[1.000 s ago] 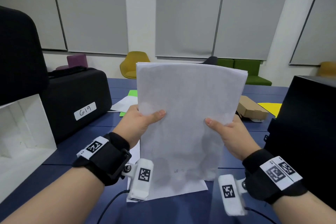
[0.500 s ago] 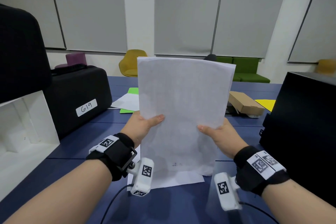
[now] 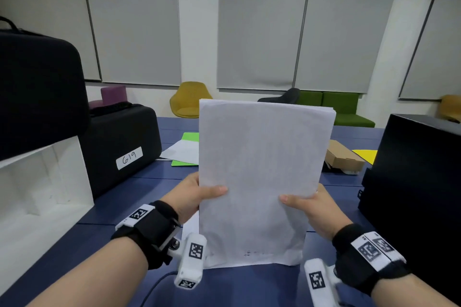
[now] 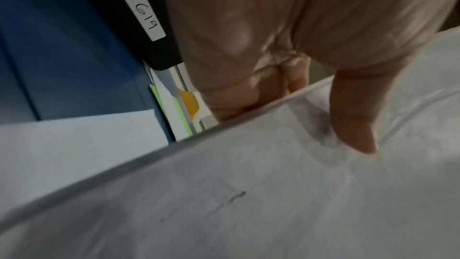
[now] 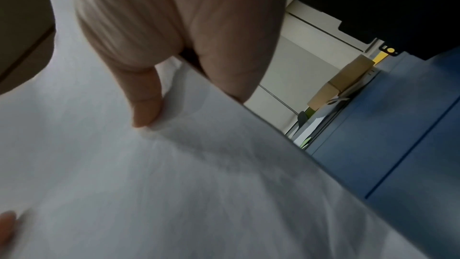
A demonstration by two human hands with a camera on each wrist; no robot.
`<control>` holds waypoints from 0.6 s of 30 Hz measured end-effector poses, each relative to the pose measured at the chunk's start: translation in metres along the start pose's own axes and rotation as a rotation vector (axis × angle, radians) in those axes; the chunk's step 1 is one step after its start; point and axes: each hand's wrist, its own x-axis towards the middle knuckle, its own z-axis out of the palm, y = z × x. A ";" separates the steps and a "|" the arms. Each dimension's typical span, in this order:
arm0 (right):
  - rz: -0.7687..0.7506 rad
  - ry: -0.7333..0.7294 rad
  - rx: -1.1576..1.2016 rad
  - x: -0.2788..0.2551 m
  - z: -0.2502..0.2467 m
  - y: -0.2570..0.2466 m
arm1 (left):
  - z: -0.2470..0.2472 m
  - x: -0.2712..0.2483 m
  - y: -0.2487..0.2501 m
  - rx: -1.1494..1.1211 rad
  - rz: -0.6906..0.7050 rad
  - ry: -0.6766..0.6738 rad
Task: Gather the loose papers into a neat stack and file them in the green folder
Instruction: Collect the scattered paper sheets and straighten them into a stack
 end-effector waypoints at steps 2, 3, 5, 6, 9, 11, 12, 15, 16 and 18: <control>-0.009 -0.020 0.026 -0.001 0.002 0.001 | 0.002 -0.001 -0.003 0.056 -0.028 -0.005; -0.012 -0.026 0.021 -0.001 0.003 0.001 | 0.002 -0.001 -0.003 0.093 -0.022 0.020; -0.027 -0.040 -0.021 0.000 0.004 0.002 | 0.003 0.000 -0.002 0.198 0.007 0.062; -0.034 -0.050 -0.044 0.001 0.004 0.003 | 0.003 0.001 -0.001 0.238 0.016 0.073; -0.038 -0.043 -0.084 0.006 0.004 0.000 | 0.002 0.002 0.001 0.269 0.028 0.099; -0.035 -0.021 -0.098 0.011 0.000 -0.001 | -0.002 0.006 0.002 0.284 0.038 0.113; -0.029 -0.010 -0.090 0.014 -0.005 -0.001 | -0.006 0.008 0.003 0.285 0.031 0.128; -0.045 0.031 -0.059 0.019 -0.026 0.001 | -0.025 0.015 0.000 0.333 -0.018 0.252; -0.056 0.056 -0.070 0.020 -0.033 0.002 | -0.034 0.018 -0.004 0.351 -0.051 0.303; -0.075 0.110 -0.044 0.022 -0.048 0.003 | -0.051 0.026 -0.017 0.417 -0.162 0.392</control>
